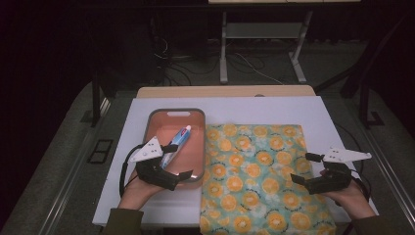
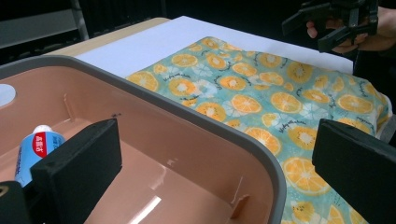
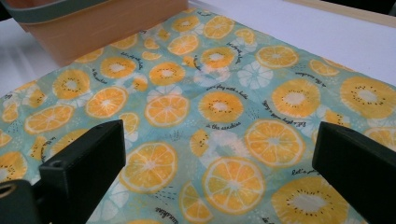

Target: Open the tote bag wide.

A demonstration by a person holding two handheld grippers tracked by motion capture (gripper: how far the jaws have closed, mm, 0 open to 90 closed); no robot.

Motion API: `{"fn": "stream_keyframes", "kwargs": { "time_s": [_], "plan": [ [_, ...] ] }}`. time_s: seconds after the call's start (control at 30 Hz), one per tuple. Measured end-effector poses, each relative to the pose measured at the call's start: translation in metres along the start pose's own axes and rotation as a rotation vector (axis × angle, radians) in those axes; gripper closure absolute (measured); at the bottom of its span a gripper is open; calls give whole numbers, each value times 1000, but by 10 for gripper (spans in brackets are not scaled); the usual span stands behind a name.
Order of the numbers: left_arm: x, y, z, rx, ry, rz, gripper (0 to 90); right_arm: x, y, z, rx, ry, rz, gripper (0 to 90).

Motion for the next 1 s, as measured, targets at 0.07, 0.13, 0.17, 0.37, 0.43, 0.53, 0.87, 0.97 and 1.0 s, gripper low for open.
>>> {"fn": "stream_keyframes", "kwargs": {
  "time_s": [0.07,0.13,0.17,0.37,0.43,0.53,0.87,0.97,1.0],
  "plan": [
    [0,0,0,2,-1,-2,0,0,0,0,1,-4,-3,25],
    [0,0,0,2,-2,-3,0,-1,1,0,0,-8,-6,24],
    [0,0,0,3,-3,-3,0,-1,1,0,-1,-14,-11,25],
    [-1,-1,0,6,-9,1,0,-6,9,-2,-8,-56,-54,25],
    [-1,0,-1,0,-13,-1,0,-8,12,-2,7,-76,-85,25],
    [-1,0,0,1,-10,0,0,-13,23,-2,-7,-99,-138,26],
    [-2,1,-1,-3,-23,10,0,-34,56,-8,-50,-206,-226,26],
    [-2,1,-1,-3,-22,10,0,-36,61,-9,-64,-220,-228,59],
    [-2,0,-1,-2,-22,9,0,-37,65,-9,-65,-233,-224,139]
  ]
}}
Point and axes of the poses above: each handheld gripper's, and its own axes: x roughly backward along the jaws, z roughly out of its top, y roughly to its right, the point moved 4 cm from there along -x, roughly forward along the jaws, and after that the axes turned 14 degrees about -x, right-handed, at the moved point
